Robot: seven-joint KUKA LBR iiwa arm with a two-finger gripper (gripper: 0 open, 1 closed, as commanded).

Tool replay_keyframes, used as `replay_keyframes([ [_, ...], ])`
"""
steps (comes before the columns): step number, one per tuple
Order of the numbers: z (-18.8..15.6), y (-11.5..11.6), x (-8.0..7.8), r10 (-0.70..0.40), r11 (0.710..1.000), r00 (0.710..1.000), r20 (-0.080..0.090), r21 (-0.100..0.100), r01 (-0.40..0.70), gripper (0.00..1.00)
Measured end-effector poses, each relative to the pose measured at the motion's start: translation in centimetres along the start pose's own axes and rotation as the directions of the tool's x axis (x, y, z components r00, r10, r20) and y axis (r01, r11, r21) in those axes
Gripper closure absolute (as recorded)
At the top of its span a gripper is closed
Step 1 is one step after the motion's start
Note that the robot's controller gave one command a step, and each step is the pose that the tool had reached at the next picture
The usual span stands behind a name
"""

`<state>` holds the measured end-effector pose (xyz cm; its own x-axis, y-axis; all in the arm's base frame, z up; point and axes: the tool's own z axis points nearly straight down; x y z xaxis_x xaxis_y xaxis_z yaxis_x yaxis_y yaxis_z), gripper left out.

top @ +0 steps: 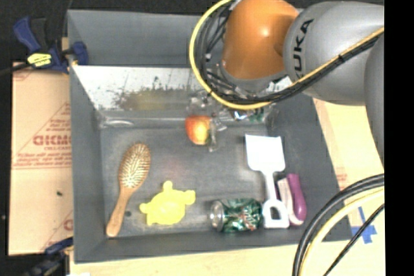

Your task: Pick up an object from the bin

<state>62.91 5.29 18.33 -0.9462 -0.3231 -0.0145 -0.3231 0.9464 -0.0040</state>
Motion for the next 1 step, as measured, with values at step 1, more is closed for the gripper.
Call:
replay_keyframes([
  [1,-10.81,-0.94,0.62,-0.018,1.0,1.0,0.007,0.004,0.018,1.0],
])
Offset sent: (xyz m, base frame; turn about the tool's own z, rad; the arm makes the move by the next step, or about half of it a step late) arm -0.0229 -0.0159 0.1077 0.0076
